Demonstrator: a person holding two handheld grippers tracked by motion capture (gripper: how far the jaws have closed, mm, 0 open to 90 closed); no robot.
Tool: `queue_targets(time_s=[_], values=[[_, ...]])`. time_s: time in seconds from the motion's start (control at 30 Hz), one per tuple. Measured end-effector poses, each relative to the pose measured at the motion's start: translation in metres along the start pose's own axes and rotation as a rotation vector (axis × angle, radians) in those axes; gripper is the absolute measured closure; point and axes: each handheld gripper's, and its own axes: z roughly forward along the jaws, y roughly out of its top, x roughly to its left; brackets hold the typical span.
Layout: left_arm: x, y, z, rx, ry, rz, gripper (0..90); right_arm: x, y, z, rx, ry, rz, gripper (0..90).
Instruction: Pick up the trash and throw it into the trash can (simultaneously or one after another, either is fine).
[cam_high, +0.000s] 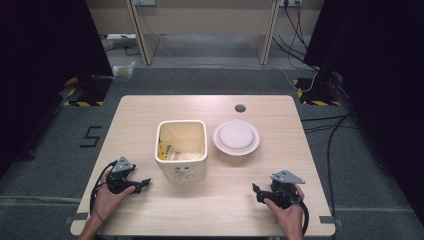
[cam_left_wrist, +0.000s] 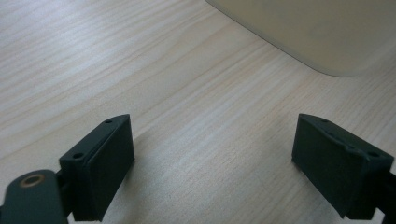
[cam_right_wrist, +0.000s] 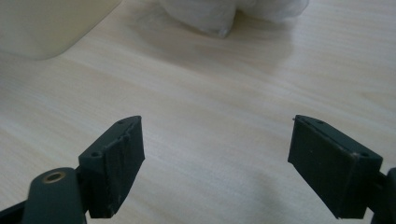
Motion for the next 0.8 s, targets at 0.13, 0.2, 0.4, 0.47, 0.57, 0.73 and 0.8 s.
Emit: queue_targets(time_s=[0.13, 0.2, 0.4, 0.47, 0.57, 0.73, 0.8], values=[[0.0, 0.0, 0.0, 0.0, 0.0, 0.0, 11.9, -0.006, 0.014, -0.003, -0.027, -0.014, 0.012, 18.5], [0.0, 0.0, 0.0, 0.0, 0.0, 0.0, 11.9, -0.008, 0.023, -0.003, -0.042, -0.021, 0.011, 18.5], [0.0, 0.0, 0.0, -0.001, 0.0, -0.001, 11.9, -0.012, 0.048, 0.006, -0.054, -0.034, 0.027, 17.8], [0.0, 0.0, 0.0, -0.001, 0.0, -0.001, 11.9, -0.013, 0.052, 0.009, -0.06, -0.032, 0.031, 17.7], [0.0, 0.0, 0.0, -0.001, 0.0, 0.0, 11.9, -0.016, 0.066, 0.018, -0.081, -0.031, 0.042, 17.7], [0.0, 0.0, 0.0, 0.0, 0.0, 0.0, 11.9, -0.018, 0.084, 0.029, -0.072, -0.028, 0.043, 16.2], [0.0, 0.0, 0.0, 0.001, -0.001, 0.0, 11.9, -0.02, 0.092, 0.035, -0.06, -0.013, 0.048, 14.9]])
